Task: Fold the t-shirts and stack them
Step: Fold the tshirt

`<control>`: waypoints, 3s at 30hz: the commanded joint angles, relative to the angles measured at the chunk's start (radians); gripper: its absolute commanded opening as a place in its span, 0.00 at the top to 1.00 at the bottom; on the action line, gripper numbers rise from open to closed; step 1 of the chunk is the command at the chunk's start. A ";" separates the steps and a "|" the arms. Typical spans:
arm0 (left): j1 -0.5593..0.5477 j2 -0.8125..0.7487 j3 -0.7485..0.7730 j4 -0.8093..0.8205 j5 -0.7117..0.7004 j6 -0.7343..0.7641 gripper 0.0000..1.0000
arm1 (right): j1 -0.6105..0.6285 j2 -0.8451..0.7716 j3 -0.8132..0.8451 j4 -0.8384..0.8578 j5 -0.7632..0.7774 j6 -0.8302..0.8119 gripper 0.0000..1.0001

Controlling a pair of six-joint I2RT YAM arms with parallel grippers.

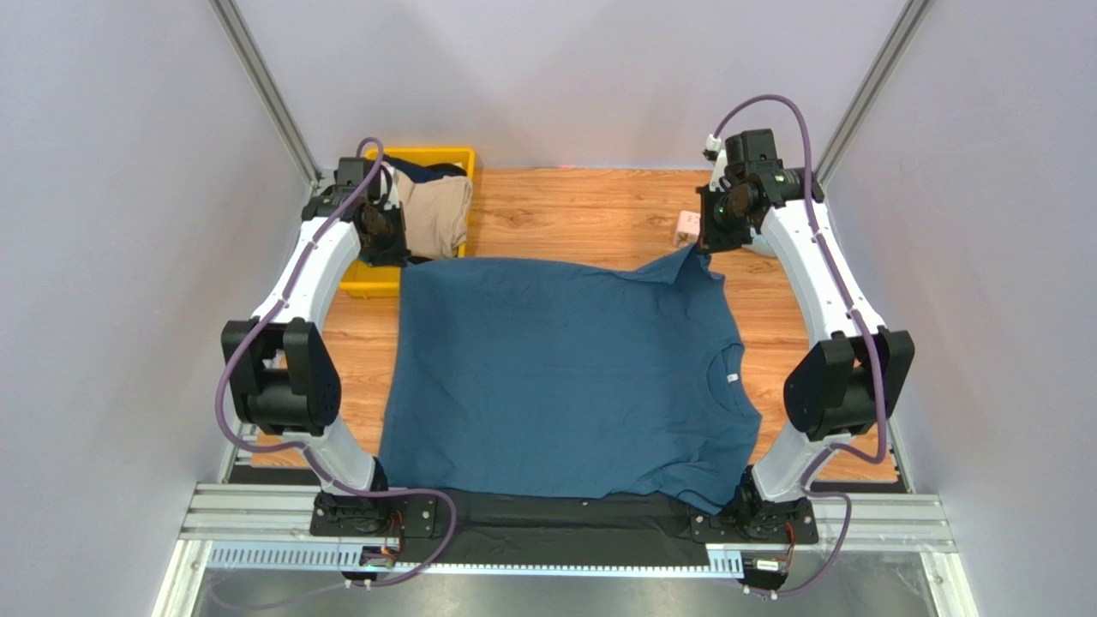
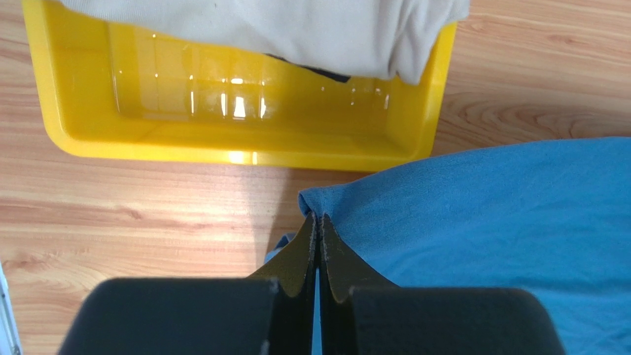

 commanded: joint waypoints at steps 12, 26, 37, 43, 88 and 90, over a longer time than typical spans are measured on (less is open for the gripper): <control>0.002 -0.186 -0.309 0.176 -0.105 0.036 1.00 | 0.003 -0.212 -0.132 -0.073 -0.121 0.081 1.00; 0.002 -0.163 -0.321 0.105 -0.173 0.014 1.00 | 0.009 -0.341 -0.314 -0.128 -0.190 0.148 1.00; -0.034 -0.081 -0.304 0.006 -0.190 0.001 1.00 | 0.009 -0.344 -0.356 -0.183 -0.207 0.154 1.00; -0.034 -0.007 -0.260 -0.079 -0.211 -0.018 1.00 | 0.010 -0.342 -0.414 -0.195 -0.215 0.159 1.00; -0.199 -0.019 -0.192 -0.073 -0.058 -0.064 0.72 | 0.035 -0.229 -0.463 -0.097 -0.118 0.217 0.70; -0.202 -0.009 -0.195 -0.065 -0.058 -0.062 0.72 | 0.033 -0.189 -0.473 -0.056 -0.066 0.208 0.70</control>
